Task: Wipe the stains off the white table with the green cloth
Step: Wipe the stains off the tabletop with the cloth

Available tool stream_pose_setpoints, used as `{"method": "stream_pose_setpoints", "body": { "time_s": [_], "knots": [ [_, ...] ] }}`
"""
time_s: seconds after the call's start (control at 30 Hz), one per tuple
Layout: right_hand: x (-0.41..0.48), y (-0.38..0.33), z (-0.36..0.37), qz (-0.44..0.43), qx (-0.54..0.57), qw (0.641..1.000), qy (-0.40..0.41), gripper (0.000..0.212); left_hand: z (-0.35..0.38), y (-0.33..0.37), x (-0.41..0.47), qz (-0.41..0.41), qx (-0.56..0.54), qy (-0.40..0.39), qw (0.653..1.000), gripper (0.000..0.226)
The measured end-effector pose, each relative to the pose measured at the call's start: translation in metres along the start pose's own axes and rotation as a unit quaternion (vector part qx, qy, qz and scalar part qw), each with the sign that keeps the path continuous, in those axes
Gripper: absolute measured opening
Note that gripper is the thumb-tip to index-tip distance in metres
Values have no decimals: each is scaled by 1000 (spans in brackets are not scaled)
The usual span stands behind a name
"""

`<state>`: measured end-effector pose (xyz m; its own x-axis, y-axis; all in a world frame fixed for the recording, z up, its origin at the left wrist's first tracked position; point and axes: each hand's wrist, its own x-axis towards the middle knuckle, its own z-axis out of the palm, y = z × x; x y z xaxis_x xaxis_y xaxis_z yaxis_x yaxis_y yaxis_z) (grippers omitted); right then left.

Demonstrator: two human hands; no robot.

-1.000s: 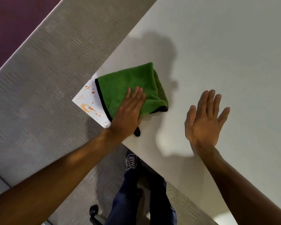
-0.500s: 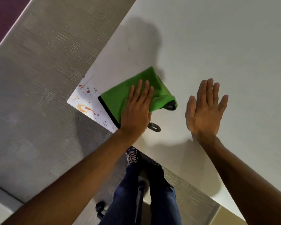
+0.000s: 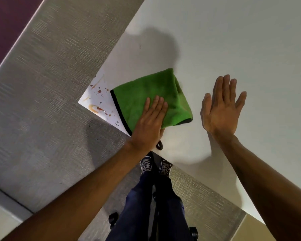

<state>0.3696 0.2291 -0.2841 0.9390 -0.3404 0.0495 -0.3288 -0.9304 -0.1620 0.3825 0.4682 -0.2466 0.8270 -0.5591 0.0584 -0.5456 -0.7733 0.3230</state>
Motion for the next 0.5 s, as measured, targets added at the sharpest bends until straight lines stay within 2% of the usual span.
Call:
{"method": "stream_pose_setpoints", "body": {
  "time_s": [0.17,0.4,0.5],
  "knots": [
    [0,2,2,3,-10,1000,10,62,7,29,-48,14,33,-28,999,61],
    [-5,1,4,21,6,1000,13,60,0,12,-36,69,87,-71,991,76],
    [-22,-11,2,60,20,998,10,61,-4,-3,-28,86,63,-61,992,64]
  ]
}}
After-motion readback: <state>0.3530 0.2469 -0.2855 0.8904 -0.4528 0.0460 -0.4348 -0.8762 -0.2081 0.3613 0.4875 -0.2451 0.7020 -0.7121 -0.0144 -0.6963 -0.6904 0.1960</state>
